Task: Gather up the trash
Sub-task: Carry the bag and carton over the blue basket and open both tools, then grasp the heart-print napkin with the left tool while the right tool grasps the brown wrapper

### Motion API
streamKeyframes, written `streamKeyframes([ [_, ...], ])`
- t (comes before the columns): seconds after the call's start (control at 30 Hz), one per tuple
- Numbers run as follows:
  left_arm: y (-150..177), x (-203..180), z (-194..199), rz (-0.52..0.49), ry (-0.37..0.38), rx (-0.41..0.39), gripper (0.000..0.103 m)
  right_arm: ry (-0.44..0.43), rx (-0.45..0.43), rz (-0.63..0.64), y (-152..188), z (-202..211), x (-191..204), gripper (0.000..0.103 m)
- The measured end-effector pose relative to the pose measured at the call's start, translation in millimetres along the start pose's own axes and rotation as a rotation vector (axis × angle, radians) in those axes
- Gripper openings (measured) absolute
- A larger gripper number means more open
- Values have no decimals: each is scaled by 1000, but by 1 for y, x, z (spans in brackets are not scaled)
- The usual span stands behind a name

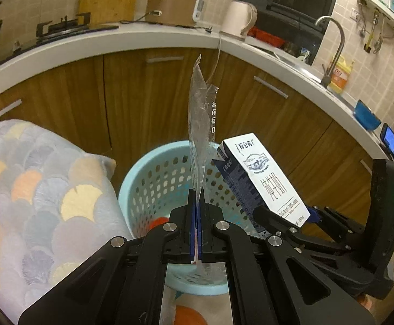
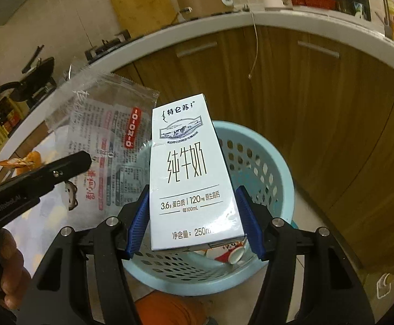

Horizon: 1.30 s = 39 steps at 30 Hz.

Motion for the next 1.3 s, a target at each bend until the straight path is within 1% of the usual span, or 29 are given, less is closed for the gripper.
streamKeyframes([
  [0.17,2,0,-11,-2,-9,26,0,11,25,-9,4,-8,2,58],
  [0.2,3,0,-12,-4,-17,27,2,13,30,-13,5,-10,2,58],
  [0.23,4,1,-13,-5,-22,28,12,14,34,-17,4,-10,-2,59],
  [0.27,4,2,-12,-3,-23,27,19,17,39,-24,5,-12,-3,60],
  [0.3,5,2,-9,-2,-26,21,32,8,53,-35,6,-15,-3,61],
  [0.33,5,4,-7,-2,-34,13,37,-4,63,-42,6,-17,-4,64],
  [0.4,5,7,-1,-5,-40,1,38,-19,76,-49,7,-21,-6,64],
  [0.63,7,26,28,17,-58,-44,40,-12,62,-61,5,-11,-6,65],
  [0.77,10,39,48,40,-53,-76,40,-24,57,-57,3,-6,3,65],
  [0.9,15,53,70,68,-61,-104,39,-42,42,-9,-1,0,29,65],
  [1.07,19,79,110,99,-119,-174,39,-85,0,65,-9,7,80,65],
  [1.1,24,91,124,113,-148,-201,40,-96,-11,84,-10,8,95,65],
  [1.17,31,109,139,148,-190,-221,43,-137,-13,120,-6,3,125,65],
  [1.27,44,150,161,241,-241,-236,44,-173,-6,177,-1,-7,163,64],
  [1.3,50,170,171,276,-270,-243,44,-193,2,197,2,-12,179,64],
])
Point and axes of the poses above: each gripper's, at about its wrist camera, not at the fingertips, and z roughly against the way its jaws point, x to its left, y to its underside, the point moved 5 cm from there along -z, roughly the way its jaws point, and after that the axes turned 5 degrees about -y, right-handed, at the moved point
